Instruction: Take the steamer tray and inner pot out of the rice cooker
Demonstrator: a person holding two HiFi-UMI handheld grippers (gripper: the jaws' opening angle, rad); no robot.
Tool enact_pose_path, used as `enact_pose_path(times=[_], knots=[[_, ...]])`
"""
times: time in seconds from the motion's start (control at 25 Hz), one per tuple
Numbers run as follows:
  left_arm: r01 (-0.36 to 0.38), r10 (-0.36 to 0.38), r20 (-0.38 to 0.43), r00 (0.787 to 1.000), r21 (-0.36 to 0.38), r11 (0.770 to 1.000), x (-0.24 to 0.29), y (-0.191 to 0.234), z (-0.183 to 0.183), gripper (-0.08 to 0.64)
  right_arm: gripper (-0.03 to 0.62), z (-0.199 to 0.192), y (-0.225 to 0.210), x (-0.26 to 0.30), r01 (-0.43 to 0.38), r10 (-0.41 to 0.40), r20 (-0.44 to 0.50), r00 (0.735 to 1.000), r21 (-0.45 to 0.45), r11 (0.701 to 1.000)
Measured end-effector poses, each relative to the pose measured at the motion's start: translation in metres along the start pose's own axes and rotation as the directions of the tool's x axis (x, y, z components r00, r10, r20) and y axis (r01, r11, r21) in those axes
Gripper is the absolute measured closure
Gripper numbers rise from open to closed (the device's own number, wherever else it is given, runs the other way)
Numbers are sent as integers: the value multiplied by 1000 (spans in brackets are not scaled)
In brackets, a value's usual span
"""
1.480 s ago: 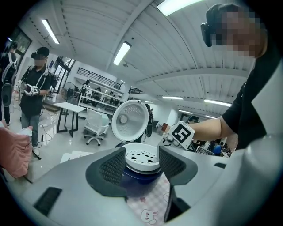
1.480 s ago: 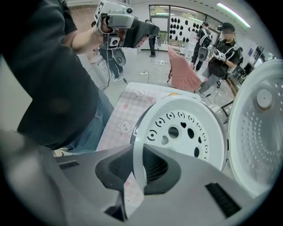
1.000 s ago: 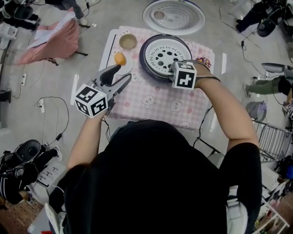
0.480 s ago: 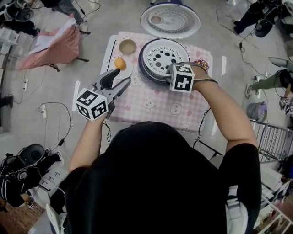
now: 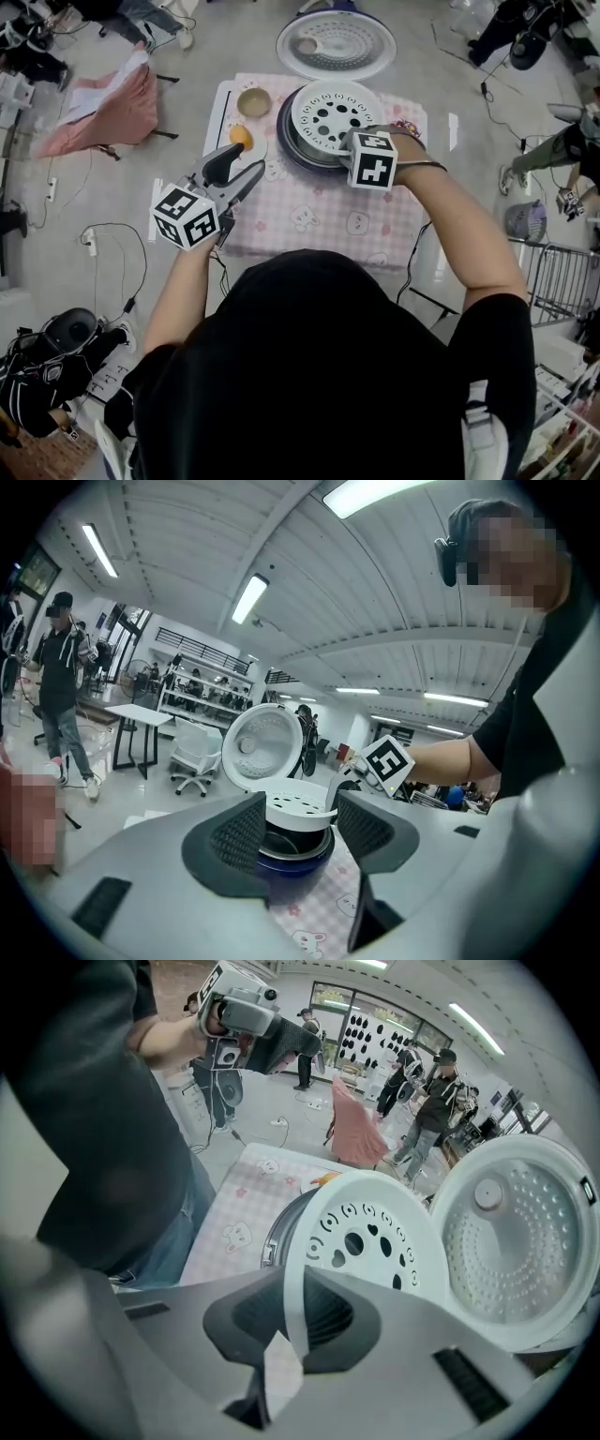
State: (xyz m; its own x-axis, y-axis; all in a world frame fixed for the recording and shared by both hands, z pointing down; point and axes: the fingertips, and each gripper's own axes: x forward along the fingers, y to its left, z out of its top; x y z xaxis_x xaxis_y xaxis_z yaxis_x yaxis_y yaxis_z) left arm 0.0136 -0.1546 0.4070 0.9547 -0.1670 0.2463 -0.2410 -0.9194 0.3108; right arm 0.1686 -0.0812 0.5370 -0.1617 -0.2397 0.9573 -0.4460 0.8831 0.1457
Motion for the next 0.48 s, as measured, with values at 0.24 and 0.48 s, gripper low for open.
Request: enact_pose_path(times=[0.24, 0.48], knots=[[31, -31, -10, 999, 11, 999, 9, -9, 0, 302, 557, -18, 2, -15, 31, -31, -11, 999, 42, 999], [65, -64, -28, 998, 33, 997, 20, -22, 0, 302, 557, -43, 4, -27, 67, -65, -25, 998, 98, 993]])
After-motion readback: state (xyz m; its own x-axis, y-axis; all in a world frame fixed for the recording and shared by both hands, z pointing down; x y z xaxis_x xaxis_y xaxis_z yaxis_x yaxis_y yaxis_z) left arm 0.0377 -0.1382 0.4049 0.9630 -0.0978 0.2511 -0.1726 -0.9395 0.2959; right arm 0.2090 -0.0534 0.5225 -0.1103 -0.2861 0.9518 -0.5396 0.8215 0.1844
